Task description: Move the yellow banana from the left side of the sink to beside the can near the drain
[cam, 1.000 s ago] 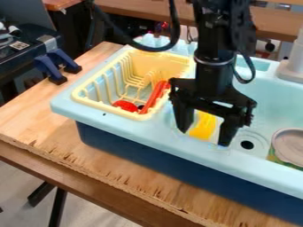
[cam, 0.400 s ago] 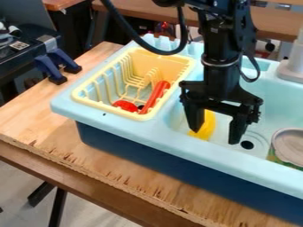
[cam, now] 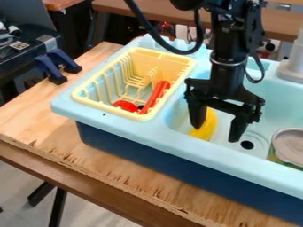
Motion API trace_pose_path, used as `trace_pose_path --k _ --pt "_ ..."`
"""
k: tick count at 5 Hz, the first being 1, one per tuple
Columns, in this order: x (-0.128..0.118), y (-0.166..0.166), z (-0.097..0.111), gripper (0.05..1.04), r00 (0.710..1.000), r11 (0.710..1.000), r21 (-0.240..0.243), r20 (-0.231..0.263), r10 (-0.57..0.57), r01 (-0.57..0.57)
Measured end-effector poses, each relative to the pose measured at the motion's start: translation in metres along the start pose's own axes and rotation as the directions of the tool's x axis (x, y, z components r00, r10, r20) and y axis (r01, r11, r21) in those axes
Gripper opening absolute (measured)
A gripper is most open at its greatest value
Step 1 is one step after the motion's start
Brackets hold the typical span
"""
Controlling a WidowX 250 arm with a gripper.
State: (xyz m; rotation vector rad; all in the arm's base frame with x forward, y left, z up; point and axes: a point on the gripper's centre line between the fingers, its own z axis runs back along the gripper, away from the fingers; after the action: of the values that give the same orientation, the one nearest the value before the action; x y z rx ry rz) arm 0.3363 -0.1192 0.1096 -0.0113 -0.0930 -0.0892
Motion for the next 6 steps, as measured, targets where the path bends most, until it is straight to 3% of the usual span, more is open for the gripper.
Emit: trace_pose_path --k 2,3,5,6 --pt "0.011 0.009 -0.027 1.006 0.999 1.0 -0.007 -0.053 0.011 -0.011" --pt "0.016 0.017 -0.03 0.969 0.998 0.999 -0.003 -0.061 0.034 -0.034" --pt "0.015 0.017 -0.028 0.551 0.999 1.0 -0.011 -0.038 0.029 -0.029" --pt "0.004 0.009 -0.024 0.538 0.999 0.999 -0.029 -0.048 -0.02 0.019"
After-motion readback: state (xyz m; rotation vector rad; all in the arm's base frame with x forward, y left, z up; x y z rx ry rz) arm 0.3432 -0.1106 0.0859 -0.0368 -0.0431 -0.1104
